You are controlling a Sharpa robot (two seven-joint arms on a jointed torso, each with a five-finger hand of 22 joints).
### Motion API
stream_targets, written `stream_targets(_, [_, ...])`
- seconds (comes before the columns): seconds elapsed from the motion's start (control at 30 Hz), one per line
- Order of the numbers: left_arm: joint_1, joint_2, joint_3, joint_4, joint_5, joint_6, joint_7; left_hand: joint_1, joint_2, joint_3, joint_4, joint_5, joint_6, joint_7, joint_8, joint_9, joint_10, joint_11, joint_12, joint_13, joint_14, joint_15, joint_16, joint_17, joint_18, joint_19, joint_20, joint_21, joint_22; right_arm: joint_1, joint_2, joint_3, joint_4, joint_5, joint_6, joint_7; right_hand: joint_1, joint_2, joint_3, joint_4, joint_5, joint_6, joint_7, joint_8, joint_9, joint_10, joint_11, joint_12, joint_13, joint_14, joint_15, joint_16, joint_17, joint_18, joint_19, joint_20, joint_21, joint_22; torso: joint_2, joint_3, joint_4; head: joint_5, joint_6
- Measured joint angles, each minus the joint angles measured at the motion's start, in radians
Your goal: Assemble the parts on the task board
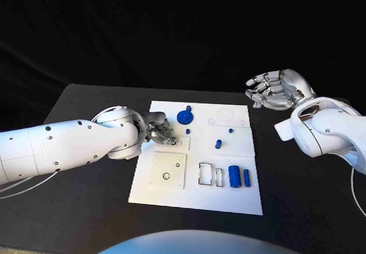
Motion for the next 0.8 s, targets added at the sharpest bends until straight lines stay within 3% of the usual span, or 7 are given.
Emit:
stream_targets(0.23, [0.0,0.003,0.0,-0.002,0.001,0.001,0.0,0.0,0.0,0.0,0.0,-0.007,-0.001,0.002,-0.006,-0.004,0.002,0.002,-0.007,-0.002,0.0,0.0,0.0,0.0,0.0,0.0,0.0,0.0,0.0,0.0,0.0,0.0,0.0,0.002,-0.001,0.0,-0.004,-0.004,-0.003,-0.003,0.004,0.0,0.0,0.0,0.0,0.0,0.0,0.0,-0.004,0.0,0.0,-0.006,0.0,0.0,0.0,0.0,0.0,-0.002,0.0,0.0001,-0.0001,-0.001,0.0])
stream_targets(0.47, [0.0,0.009,-0.001,-0.008,0.003,0.0,-0.002,-0.011,0.0,0.002,-0.002,-0.074,-0.002,0.001,-0.048,-0.026,0.007,0.007,-0.018,-0.005,0.0,0.0,0.0,0.0,0.0,0.0,0.0,-0.004,0.002,0.0,0.0,0.0,0.0,0.002,-0.002,-0.001,-0.007,-0.001,-0.003,-0.003,0.005,-0.003,0.002,0.0,0.0,-0.003,0.003,0.0,-0.01,0.0,0.0,-0.016,0.001,0.0,0.0,0.0,-0.004,-0.007,-0.001,0.0006,0.0,-0.002,0.003])
stream_targets(0.5, [-0.001,0.009,-0.001,-0.01,0.004,0.0,-0.003,-0.029,-0.002,0.044,-0.044,-0.079,-0.004,0.0,-0.054,-0.03,0.007,0.007,-0.018,-0.005,0.0,0.0,0.0,0.0,0.0,0.0,0.0,-0.004,0.002,0.0,0.001,0.0,0.0,0.002,-0.002,-0.001,-0.012,-0.001,-0.003,-0.003,0.005,-0.004,0.003,0.0,0.0,-0.003,0.003,0.0,-0.011,0.0,0.0,-0.016,0.001,0.0,0.0,0.0,-0.008,-0.007,-0.001,0.0007,-0.0001,-0.001,0.003])
stream_targets(0.67, [0.0,0.013,0.0,-0.014,0.007,-0.001,-0.007,-0.068,-0.021,0.053,-0.073,-0.077,0.001,-0.006,-0.09,-0.048,0.007,0.007,-0.023,-0.005,0.0,0.0,0.0,0.0,0.0,0.0,0.0,-0.016,0.001,0.0,0.001,0.0,-0.001,0.003,-0.002,-0.002,-0.014,-0.002,-0.002,-0.013,0.005,-0.011,0.011,0.0,0.0,-0.013,0.013,-0.009,-0.023,0.0,0.0,-0.04,0.005,0.0,-0.006,0.005,-0.023,-0.018,-0.001,0.0007,0.0,-0.001,0.006])
stream_targets(0.8, [0.0,0.015,0.0,-0.017,0.009,-0.001,-0.014,-0.083,-0.02,0.002,-0.03,-0.028,0.006,-0.013,-0.102,-0.054,0.007,0.007,-0.023,0.001,0.0,0.0,0.0,0.0,0.0,0.0,0.0,-0.016,0.001,-0.001,0.001,0.0,-0.001,0.003,-0.002,-0.002,-0.014,-0.002,-0.003,-0.014,-0.003,-0.012,0.012,0.0,0.0,-0.025,0.021,-0.016,-0.035,-0.011,0.011,-0.063,0.006,0.0,-0.013,0.013,-0.038,-0.029,-0.001,0.0002,0.0001,-0.003,0.007])
